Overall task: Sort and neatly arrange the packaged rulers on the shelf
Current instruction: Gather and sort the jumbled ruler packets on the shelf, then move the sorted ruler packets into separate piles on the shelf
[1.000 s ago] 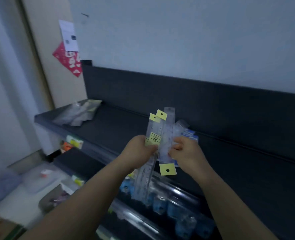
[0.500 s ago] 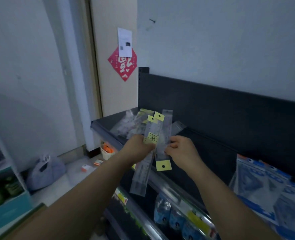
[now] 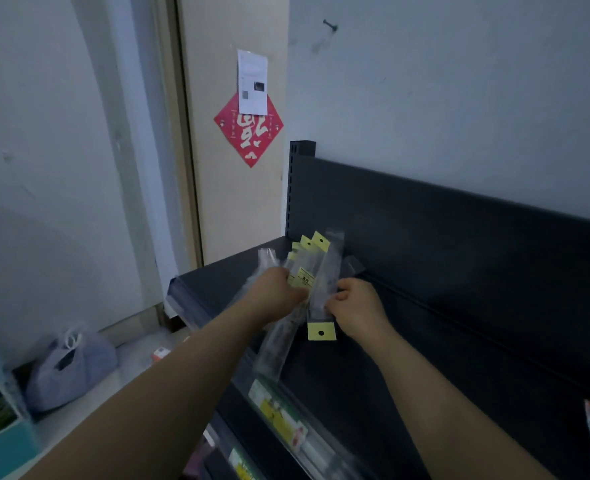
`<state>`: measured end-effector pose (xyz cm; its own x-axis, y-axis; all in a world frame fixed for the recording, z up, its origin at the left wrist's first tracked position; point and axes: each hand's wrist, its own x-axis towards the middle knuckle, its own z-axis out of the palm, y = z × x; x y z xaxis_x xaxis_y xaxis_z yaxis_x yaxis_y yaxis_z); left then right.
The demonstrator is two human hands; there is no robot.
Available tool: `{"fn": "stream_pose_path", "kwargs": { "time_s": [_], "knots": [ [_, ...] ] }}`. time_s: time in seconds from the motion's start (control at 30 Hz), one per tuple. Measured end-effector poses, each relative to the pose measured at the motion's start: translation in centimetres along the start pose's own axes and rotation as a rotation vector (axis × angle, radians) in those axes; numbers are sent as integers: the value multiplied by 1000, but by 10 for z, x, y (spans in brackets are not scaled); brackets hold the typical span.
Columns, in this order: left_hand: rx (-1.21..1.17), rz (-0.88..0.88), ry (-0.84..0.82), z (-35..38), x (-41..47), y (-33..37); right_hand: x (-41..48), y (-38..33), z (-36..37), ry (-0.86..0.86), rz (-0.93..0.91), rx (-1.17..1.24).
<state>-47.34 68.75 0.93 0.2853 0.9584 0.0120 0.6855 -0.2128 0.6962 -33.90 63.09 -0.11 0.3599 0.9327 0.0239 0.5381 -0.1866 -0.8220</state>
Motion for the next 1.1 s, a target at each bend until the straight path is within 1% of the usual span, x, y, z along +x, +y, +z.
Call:
{"fn": "stream_pose_path", "kwargs": {
  "time_s": [0.13,0.23,0.37,0.5,0.6,0.7,0.83,0.93,1.1],
  "knots": [
    [85,63,14,-2,29,-13,17,-2,19,28,62,-45],
    [245,152,48,-6,42,-20,24,0,30,33,73,-71],
    [439,236,50,-8,55,-32,23,-3,33,22,62,-182],
    [546,349,109,-11,57,-38,18,-6,33,42,75,-290],
    [556,464,134,-13,48,-35,8,-8,26,83,48,-331],
    [535,588,103,-11,34,-25,-7,-6,14,149,24,-412],
    [433,726,45,2,18,-11,-32,1,-2,252,20,-519],
    [361,807,-11,18,3,-2,-59,10,-16,322,46,-587],
    [305,911,-101,49,-32,21,-111,27,-42,415,115,-669]
  ]
}}
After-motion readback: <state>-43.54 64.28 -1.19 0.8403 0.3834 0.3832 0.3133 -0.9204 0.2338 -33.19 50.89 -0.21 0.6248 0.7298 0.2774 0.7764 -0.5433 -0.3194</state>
